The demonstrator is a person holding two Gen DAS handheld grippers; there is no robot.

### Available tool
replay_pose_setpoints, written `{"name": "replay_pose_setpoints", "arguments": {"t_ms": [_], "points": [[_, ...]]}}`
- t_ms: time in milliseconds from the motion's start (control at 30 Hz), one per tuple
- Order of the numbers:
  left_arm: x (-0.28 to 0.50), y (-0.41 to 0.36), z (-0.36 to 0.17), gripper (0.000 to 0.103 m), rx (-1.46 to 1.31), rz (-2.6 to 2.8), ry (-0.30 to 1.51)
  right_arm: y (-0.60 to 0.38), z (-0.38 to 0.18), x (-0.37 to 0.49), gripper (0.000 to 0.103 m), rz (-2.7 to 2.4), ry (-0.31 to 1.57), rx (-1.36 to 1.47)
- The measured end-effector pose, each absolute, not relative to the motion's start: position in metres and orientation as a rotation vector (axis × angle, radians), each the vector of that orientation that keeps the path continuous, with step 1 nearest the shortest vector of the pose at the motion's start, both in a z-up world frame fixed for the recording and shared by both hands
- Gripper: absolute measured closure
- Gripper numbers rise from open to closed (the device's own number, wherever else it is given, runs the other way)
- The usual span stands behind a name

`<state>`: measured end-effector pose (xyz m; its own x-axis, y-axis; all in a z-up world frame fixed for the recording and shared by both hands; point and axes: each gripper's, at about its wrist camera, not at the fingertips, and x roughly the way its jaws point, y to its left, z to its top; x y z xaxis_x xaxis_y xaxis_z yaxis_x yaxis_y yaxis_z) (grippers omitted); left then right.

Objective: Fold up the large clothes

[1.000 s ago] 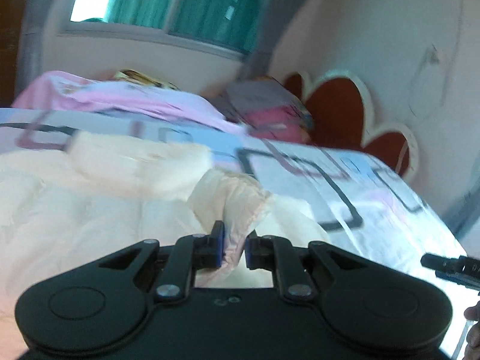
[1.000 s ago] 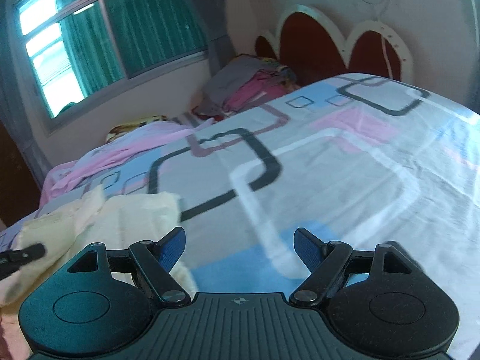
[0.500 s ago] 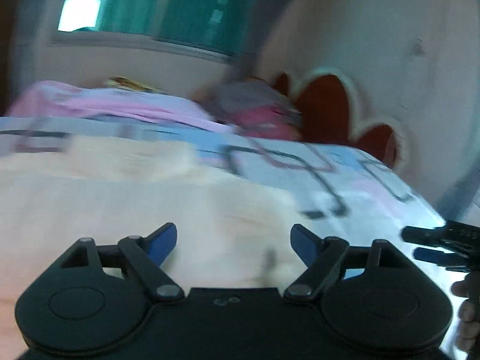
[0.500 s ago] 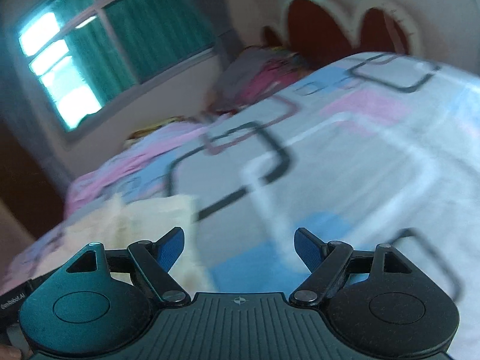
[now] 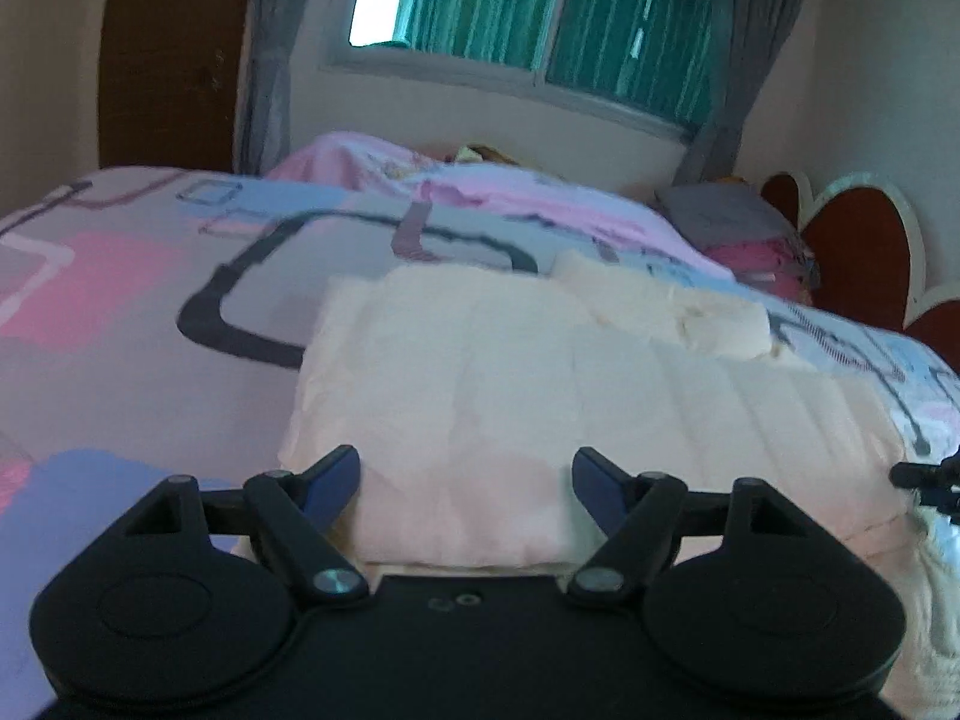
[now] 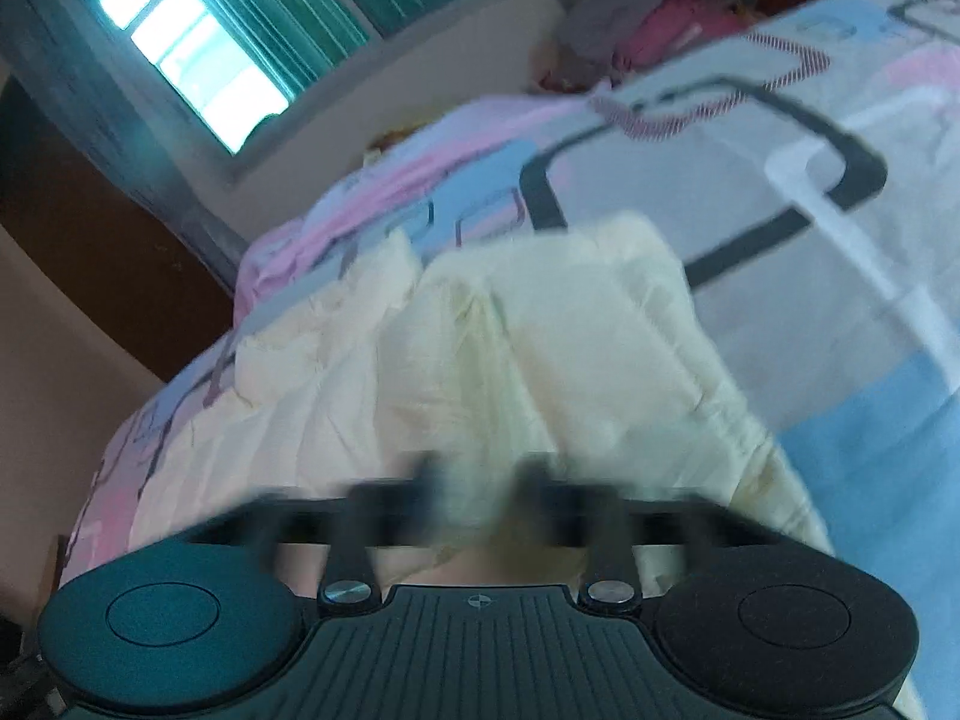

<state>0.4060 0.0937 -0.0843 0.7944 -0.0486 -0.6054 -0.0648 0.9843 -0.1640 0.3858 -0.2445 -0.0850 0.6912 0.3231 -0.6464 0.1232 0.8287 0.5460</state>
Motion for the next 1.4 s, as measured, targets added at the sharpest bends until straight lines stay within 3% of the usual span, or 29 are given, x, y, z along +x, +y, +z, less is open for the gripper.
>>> {"name": "replay_pose_setpoints", "arguments": {"t_ms": [367, 400, 433, 467, 533, 600, 700, 933, 1167, 1400], "points": [[0.408, 0.103, -0.099, 0.022, -0.15, -0.066, 0.689, -0.24, -0.067, 0.364, 0.081, -0.002, 0.737, 0.429], [0.408, 0.105, -0.092, 0.02, -0.148, -0.073, 0.667, -0.24, -0.061, 0.365, 0.049, -0.028, 0.709, 0.409], [0.41, 0.107, -0.087, 0.017, -0.145, -0.078, 0.648, -0.241, -0.054, 0.365, 0.031, -0.039, 0.668, 0.4], [0.414, 0.109, -0.082, 0.016, -0.138, -0.081, 0.63, -0.24, -0.05, 0.367, 0.02, -0.023, 0.642, 0.398], [0.43, 0.109, -0.074, 0.015, -0.116, -0.09, 0.612, -0.231, -0.043, 0.381, 0.021, 0.009, 0.633, 0.371], [0.451, 0.107, -0.07, 0.015, -0.099, -0.103, 0.605, -0.217, -0.04, 0.396, 0.039, 0.049, 0.625, 0.32], [0.48, 0.103, -0.076, 0.015, -0.087, -0.121, 0.619, -0.191, -0.048, 0.418, 0.052, 0.106, 0.651, 0.239], [0.503, 0.113, -0.112, 0.012, -0.076, -0.127, 0.679, -0.187, -0.101, 0.442, 0.052, 0.016, 0.797, 0.183], [0.442, 0.134, -0.084, 0.01, -0.048, -0.092, 0.602, -0.201, -0.071, 0.384, 0.052, -0.005, 0.725, 0.205], [0.36, 0.142, -0.083, 0.01, -0.011, -0.022, 0.652, -0.209, -0.056, 0.321, 0.051, 0.014, 0.74, 0.225]]}}
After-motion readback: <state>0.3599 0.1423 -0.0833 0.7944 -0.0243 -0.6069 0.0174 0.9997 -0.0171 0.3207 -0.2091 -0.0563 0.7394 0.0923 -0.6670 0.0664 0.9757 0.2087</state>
